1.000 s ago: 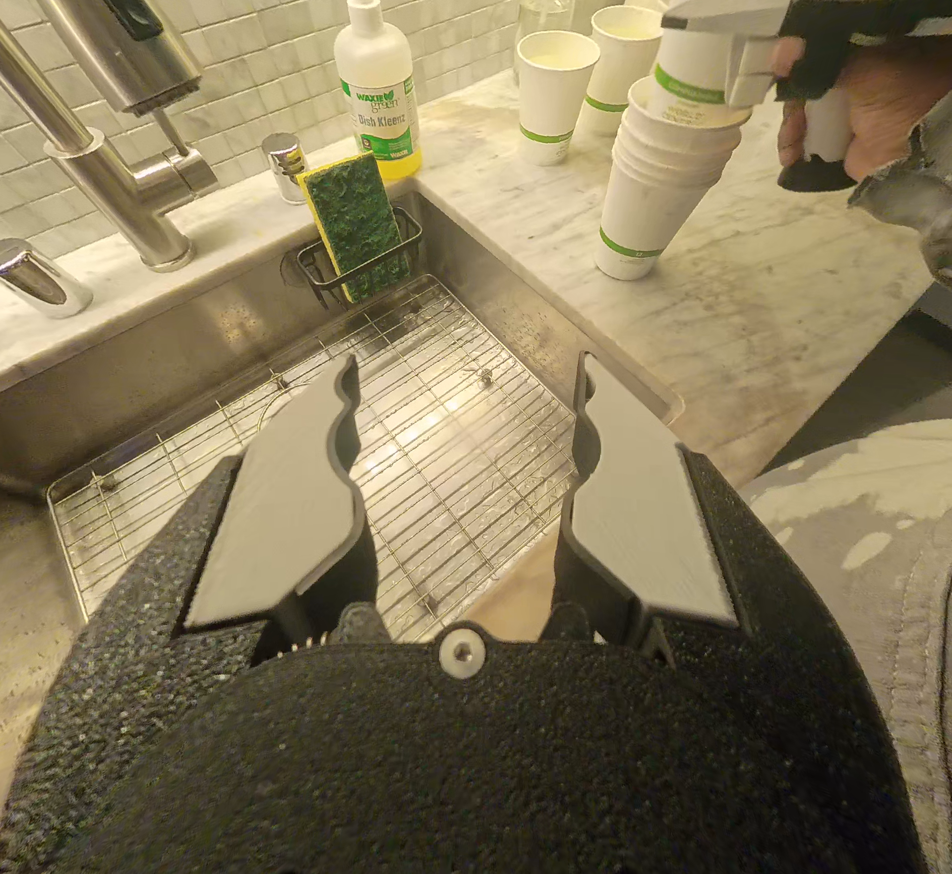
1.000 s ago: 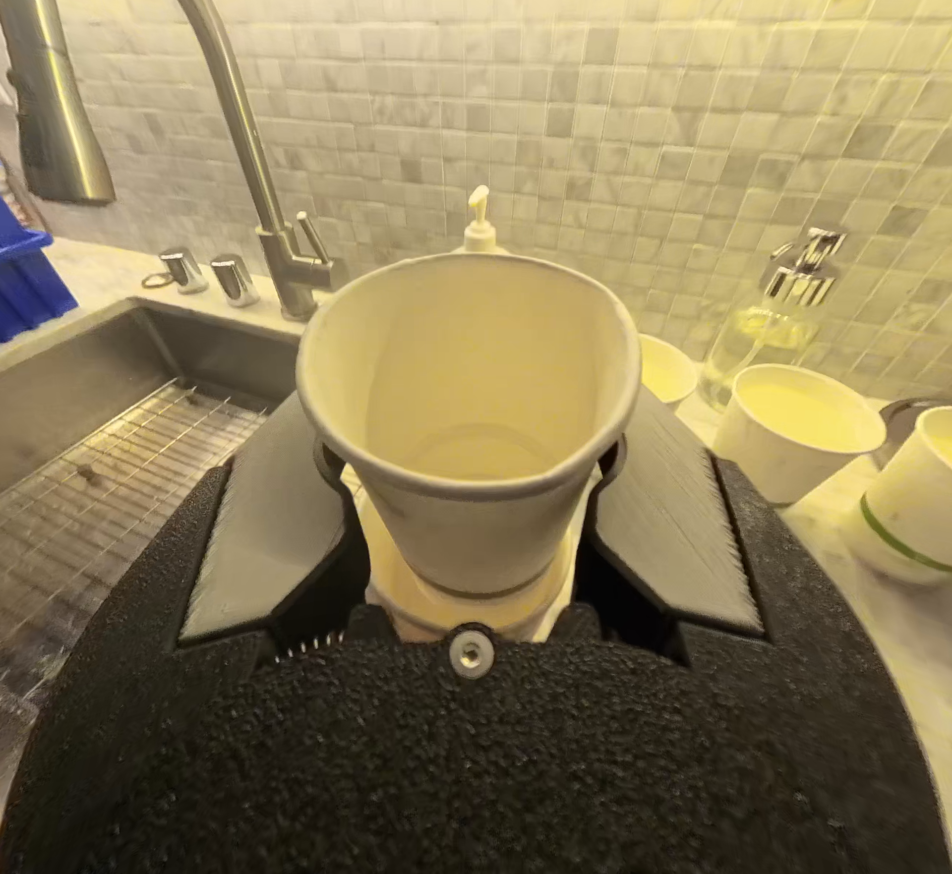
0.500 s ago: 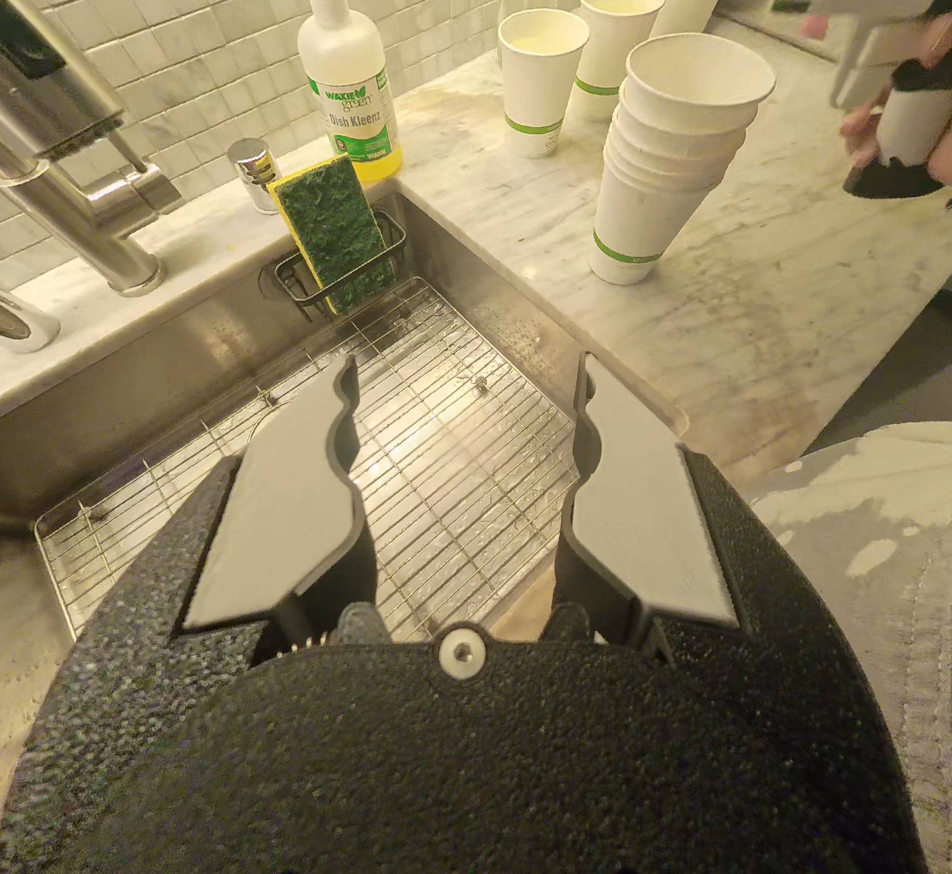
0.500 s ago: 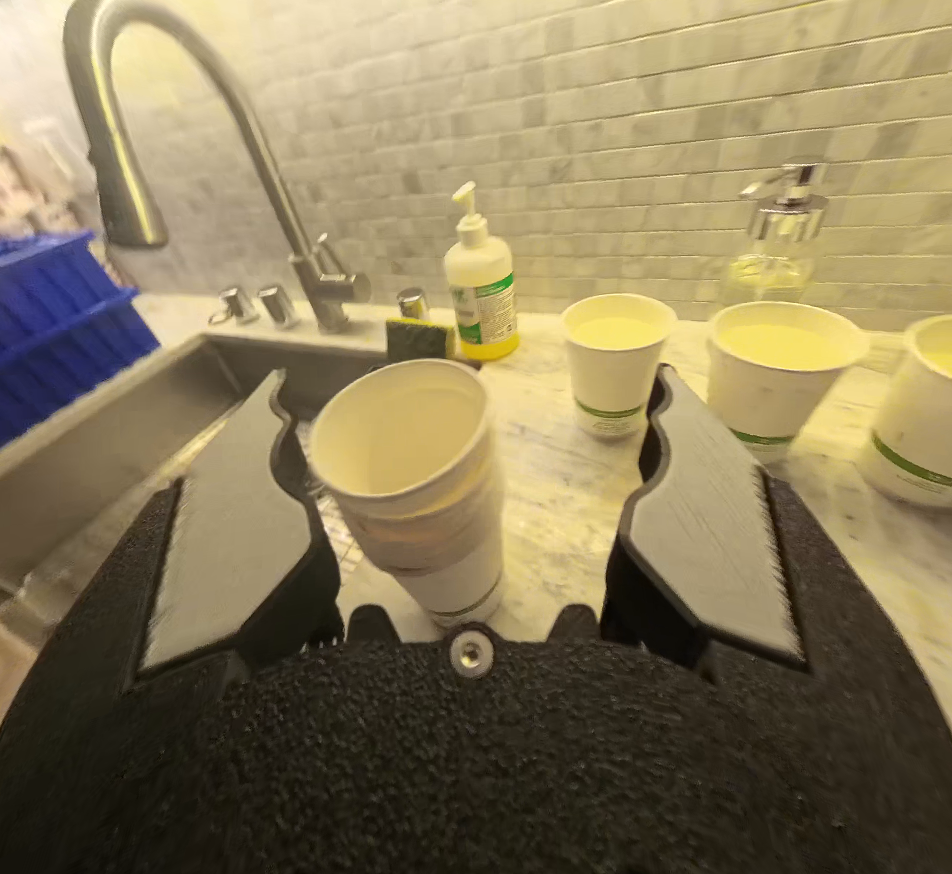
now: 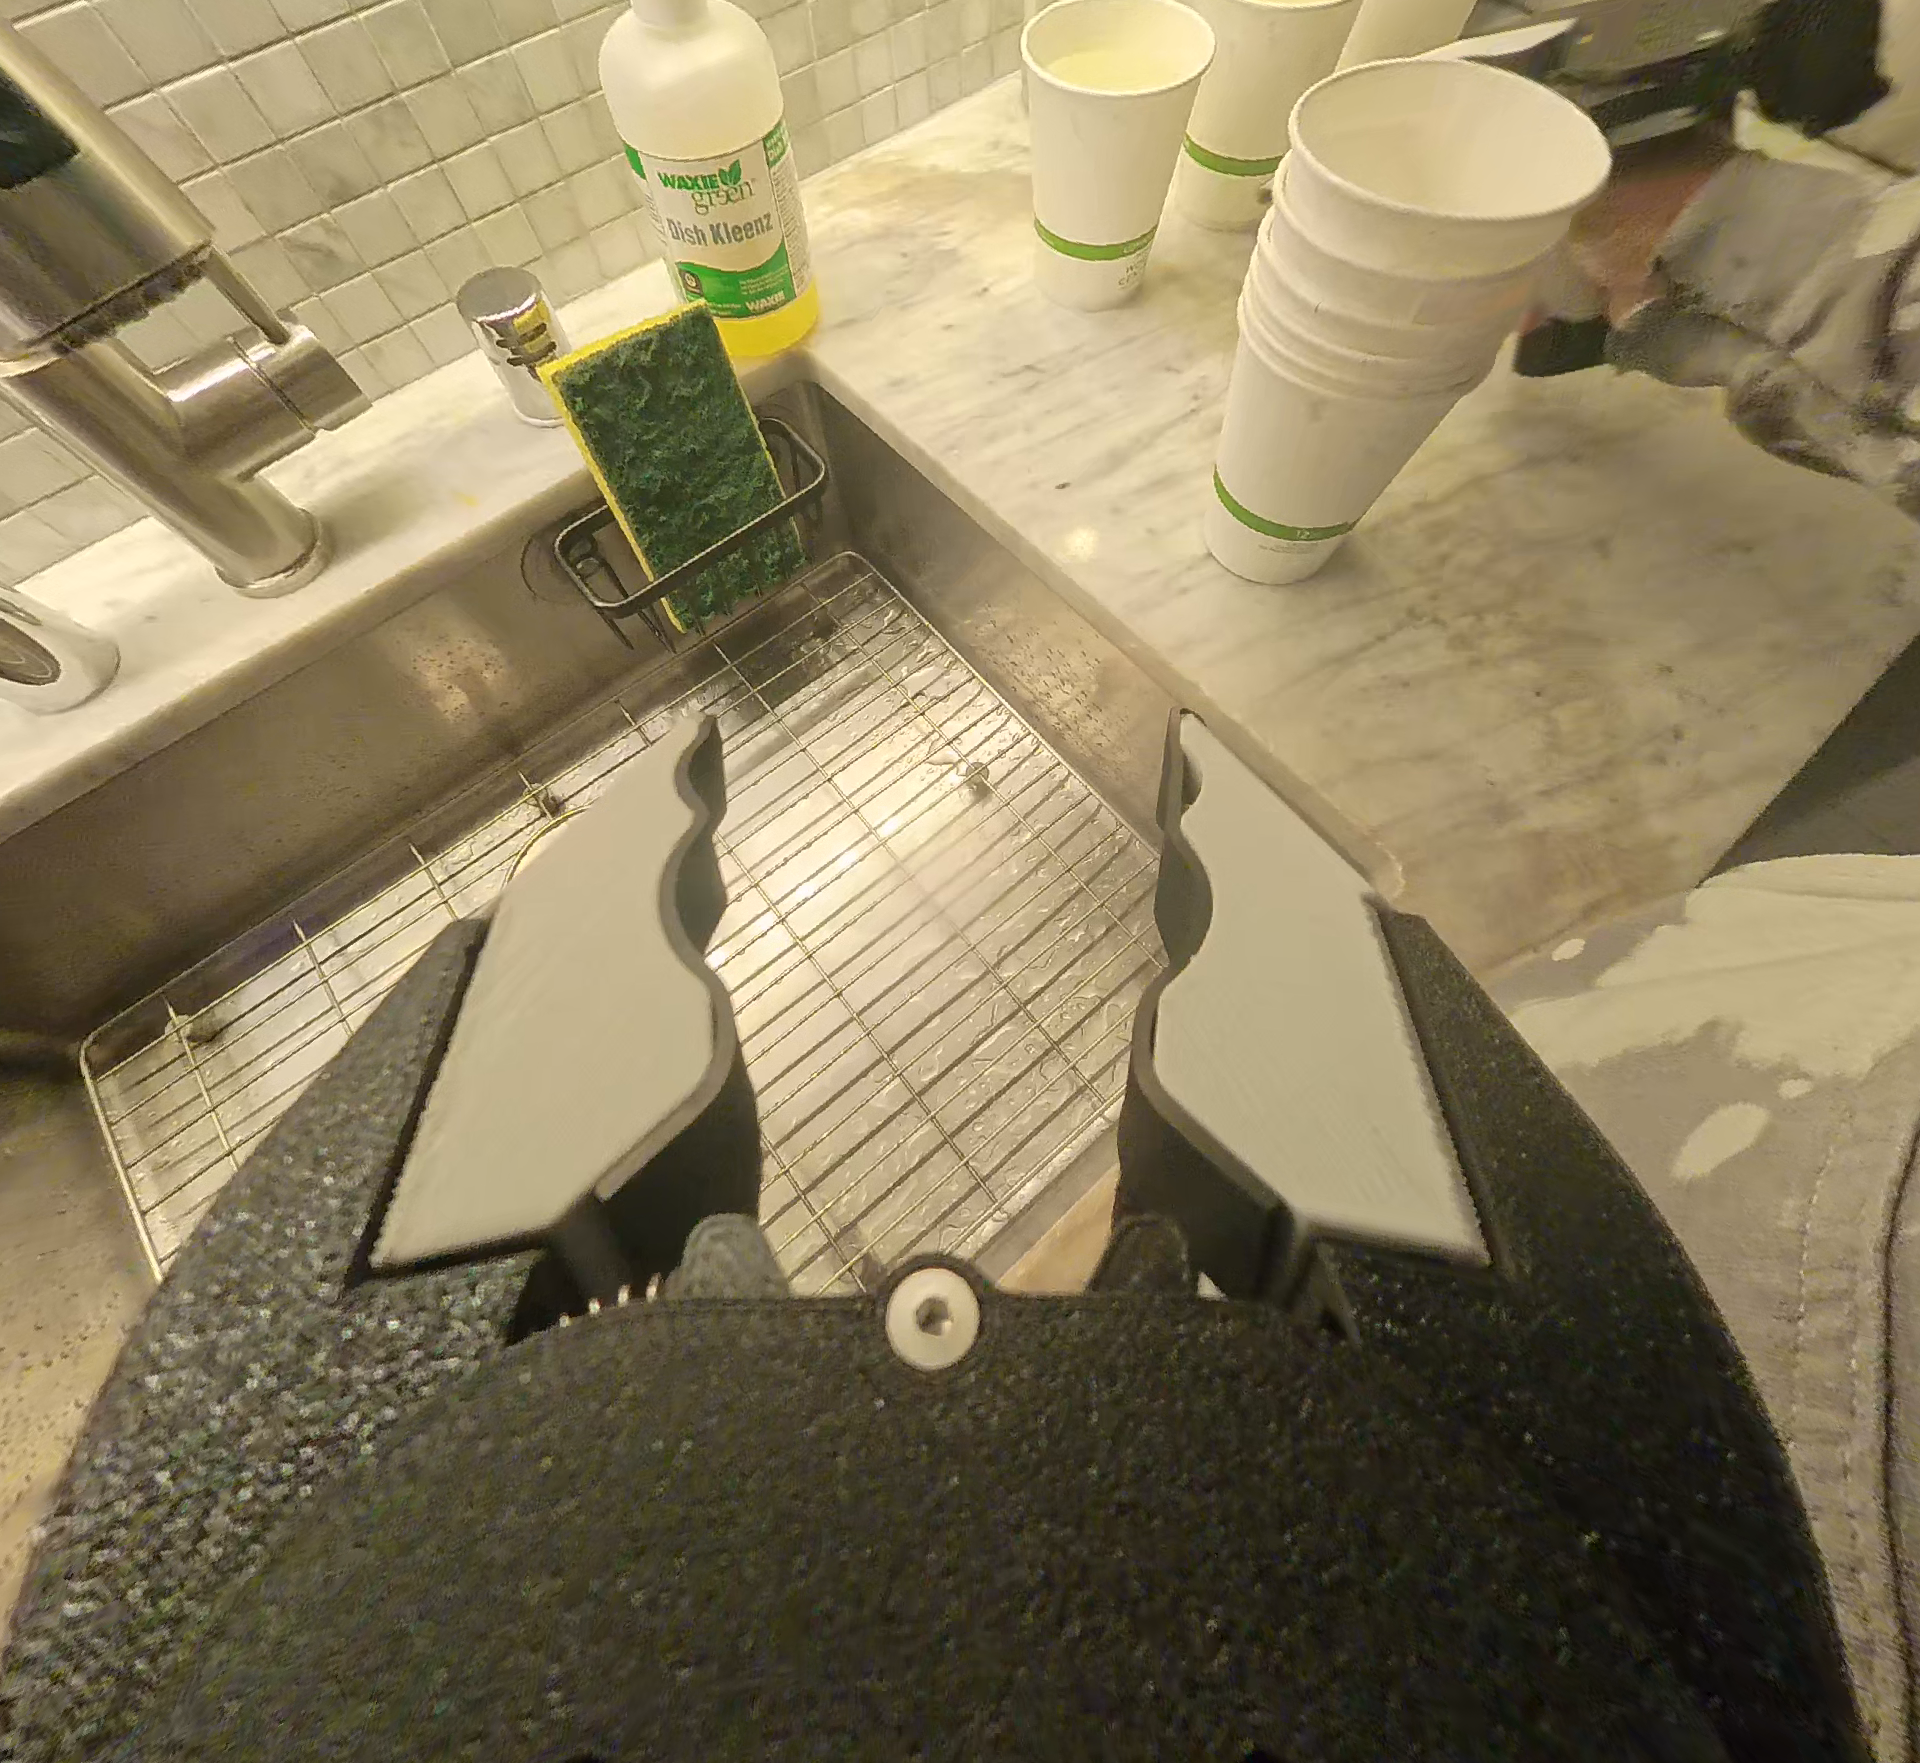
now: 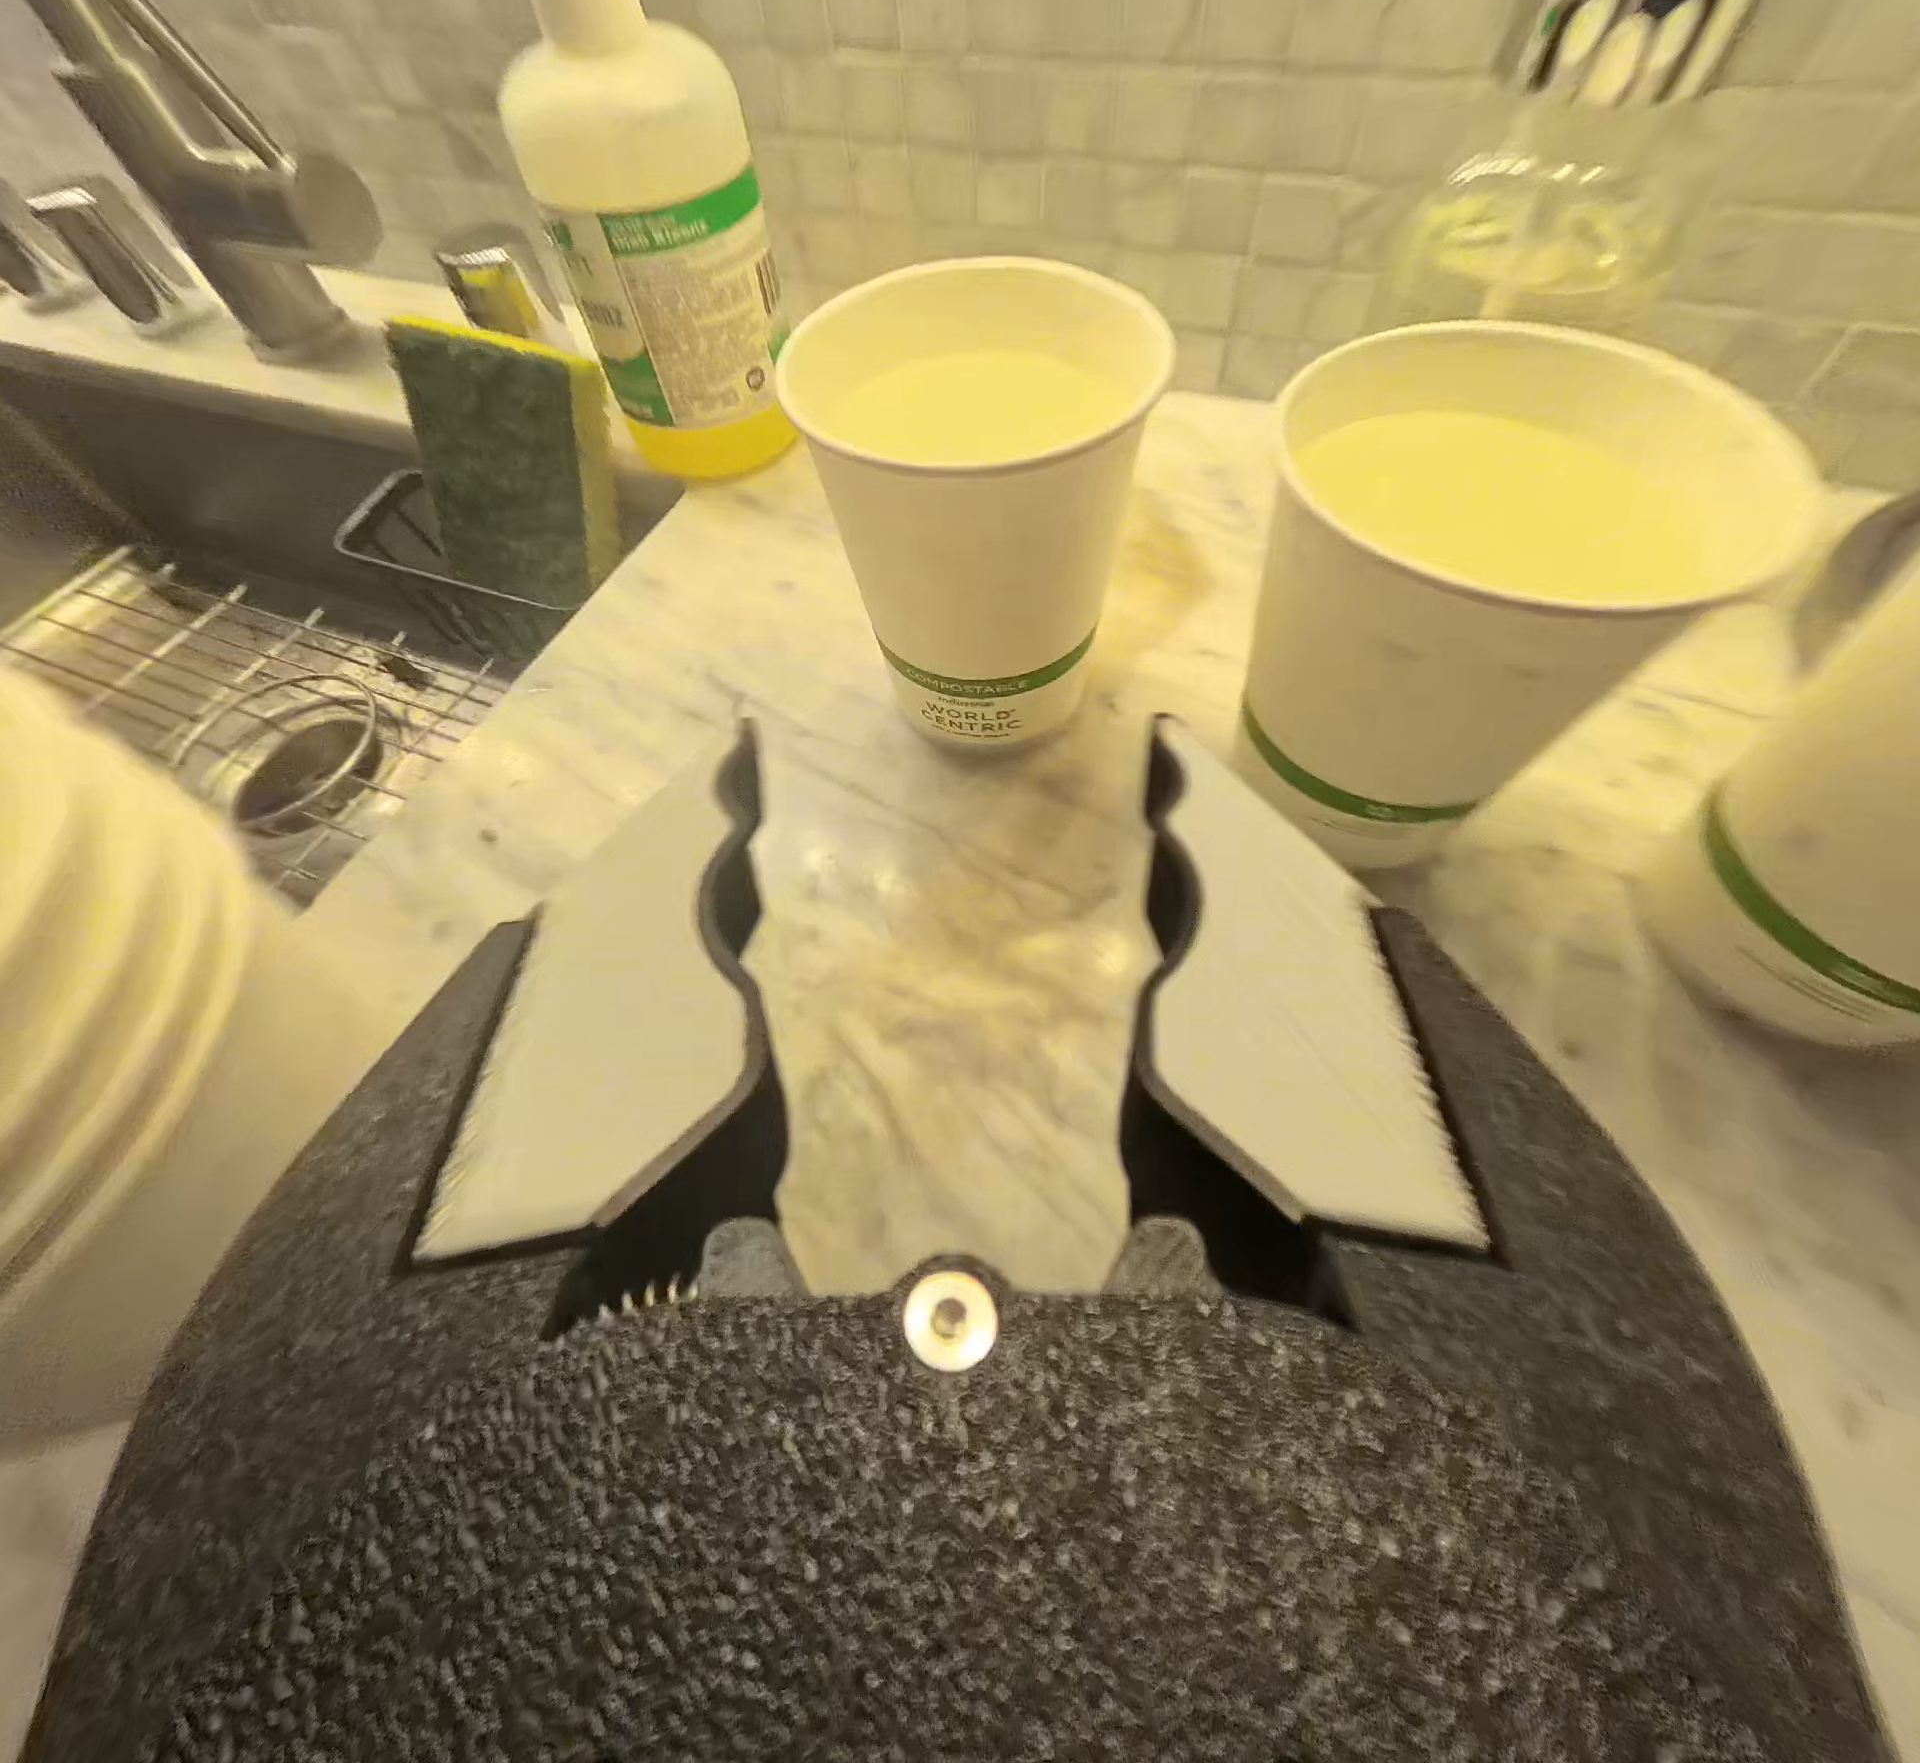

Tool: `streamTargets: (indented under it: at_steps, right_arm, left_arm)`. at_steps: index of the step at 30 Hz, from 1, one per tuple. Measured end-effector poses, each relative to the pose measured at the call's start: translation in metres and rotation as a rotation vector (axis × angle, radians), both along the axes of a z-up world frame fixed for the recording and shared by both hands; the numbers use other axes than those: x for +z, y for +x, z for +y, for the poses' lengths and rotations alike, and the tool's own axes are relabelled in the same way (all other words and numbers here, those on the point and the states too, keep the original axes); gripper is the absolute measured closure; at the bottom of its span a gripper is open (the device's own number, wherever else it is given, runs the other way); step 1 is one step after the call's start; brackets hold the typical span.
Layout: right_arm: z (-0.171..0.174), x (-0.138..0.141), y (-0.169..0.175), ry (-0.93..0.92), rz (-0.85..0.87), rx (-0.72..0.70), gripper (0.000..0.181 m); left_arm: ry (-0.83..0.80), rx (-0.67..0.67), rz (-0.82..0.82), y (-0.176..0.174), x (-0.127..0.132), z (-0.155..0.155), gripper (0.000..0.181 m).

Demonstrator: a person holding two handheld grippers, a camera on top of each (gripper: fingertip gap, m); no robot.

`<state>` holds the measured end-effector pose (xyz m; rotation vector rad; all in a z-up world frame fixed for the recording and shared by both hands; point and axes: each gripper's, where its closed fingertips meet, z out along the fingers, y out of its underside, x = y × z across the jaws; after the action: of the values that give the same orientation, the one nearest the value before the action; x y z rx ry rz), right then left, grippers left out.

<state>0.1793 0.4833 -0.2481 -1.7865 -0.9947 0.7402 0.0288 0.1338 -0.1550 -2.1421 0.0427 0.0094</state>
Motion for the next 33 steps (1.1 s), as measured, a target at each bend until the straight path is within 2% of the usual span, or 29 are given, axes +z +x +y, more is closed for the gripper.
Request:
streamTargets:
  at_steps: [1,4,7,11,14,20,33]
  right_arm:
    - [0.004,-0.007,-0.012,-0.017,-0.013,-0.002,0.095]
    - [0.017,-0.014,-0.042,-0.009,-0.012,-0.022,0.072]
    - [0.027,-0.019,-0.063,-0.008,-0.001,-0.042,0.063]
    - [0.039,-0.024,-0.08,0.03,-0.001,-0.06,0.061]
    - [0.05,-0.017,-0.088,0.07,0.027,-0.082,0.063]
    - [0.067,-0.017,-0.104,0.063,0.034,-0.09,0.062]
    - [0.072,-0.017,-0.105,0.09,0.015,-0.116,0.079]
  left_arm:
    - [-0.004,0.004,0.002,0.0,0.0,0.0,0.097]
    - [-0.016,0.015,0.007,-0.001,-0.001,0.001,0.097]
    - [-0.027,0.027,0.008,-0.002,-0.003,0.001,0.097]
    - [-0.051,0.04,0.009,-0.005,-0.007,0.0,0.097]
    - [-0.071,0.051,0.019,-0.008,-0.008,-0.002,0.097]
    - [-0.104,0.079,0.029,-0.017,-0.011,-0.004,0.097]
    - [-0.118,0.099,0.008,-0.023,-0.02,0.009,0.098]
